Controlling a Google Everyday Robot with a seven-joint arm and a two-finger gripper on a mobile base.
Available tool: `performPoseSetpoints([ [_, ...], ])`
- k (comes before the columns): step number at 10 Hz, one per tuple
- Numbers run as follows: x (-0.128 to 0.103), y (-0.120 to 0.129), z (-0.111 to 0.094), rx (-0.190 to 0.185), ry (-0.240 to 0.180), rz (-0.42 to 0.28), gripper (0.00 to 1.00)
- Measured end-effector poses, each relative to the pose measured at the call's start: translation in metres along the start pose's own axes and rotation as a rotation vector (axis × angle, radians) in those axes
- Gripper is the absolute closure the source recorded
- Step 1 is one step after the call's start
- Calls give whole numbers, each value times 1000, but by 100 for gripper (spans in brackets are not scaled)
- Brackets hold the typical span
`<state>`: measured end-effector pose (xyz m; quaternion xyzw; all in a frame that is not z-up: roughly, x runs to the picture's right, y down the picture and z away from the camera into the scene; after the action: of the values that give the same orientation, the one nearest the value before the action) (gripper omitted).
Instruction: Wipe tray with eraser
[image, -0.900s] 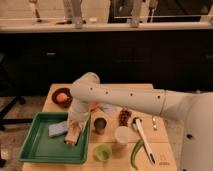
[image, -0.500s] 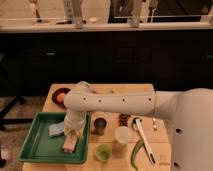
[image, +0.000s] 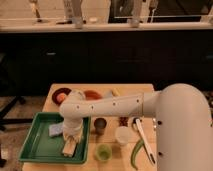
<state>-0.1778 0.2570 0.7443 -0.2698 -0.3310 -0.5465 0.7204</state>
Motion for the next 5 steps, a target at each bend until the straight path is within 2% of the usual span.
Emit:
performPoseSetpoints([
  [5, 11, -7, 24, -36, 24, 22, 100],
])
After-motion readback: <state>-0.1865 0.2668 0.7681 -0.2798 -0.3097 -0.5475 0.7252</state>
